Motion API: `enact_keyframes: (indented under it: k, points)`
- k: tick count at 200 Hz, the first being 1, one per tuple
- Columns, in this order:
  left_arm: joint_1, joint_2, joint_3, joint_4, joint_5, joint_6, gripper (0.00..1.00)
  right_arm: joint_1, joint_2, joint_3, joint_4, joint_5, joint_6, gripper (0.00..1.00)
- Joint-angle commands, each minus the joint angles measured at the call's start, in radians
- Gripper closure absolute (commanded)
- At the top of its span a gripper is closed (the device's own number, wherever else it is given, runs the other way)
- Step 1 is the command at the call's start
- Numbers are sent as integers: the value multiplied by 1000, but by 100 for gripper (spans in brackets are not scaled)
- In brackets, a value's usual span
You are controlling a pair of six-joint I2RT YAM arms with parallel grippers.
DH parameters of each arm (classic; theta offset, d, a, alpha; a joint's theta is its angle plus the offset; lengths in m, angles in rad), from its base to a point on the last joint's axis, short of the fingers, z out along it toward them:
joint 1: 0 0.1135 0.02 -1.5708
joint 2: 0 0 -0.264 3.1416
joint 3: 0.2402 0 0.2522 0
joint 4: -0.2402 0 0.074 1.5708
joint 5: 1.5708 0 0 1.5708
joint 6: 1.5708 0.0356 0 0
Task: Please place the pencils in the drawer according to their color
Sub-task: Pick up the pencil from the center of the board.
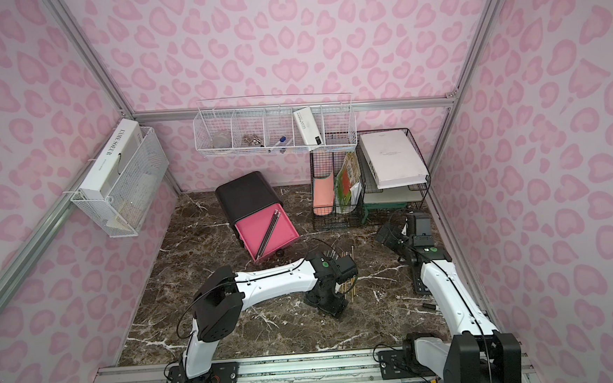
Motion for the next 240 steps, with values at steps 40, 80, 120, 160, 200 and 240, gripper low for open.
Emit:
enact_keyframes:
  k: [40, 80, 120, 160, 200, 240]
  points:
    - [0, 56, 19, 7, 34, 43, 36, -7, 14, 13, -18, -4, -16, 0]
    - [-1, 83, 31, 14, 40, 47, 44, -8, 21, 15, -18, -10, -20, 0]
    - [0, 106, 44, 9, 33, 50, 48, -12, 21, 12, -18, -13, -28, 0]
    - [4, 130, 59, 2, 17, 60, 51, -16, 17, 8, -16, -19, -34, 0]
    - [16, 147, 60, 7, 14, 64, 56, -18, 18, 2, -15, -24, -33, 0]
    - [27, 167, 69, 13, 20, 74, 65, -21, 21, 3, -13, -24, -39, 0]
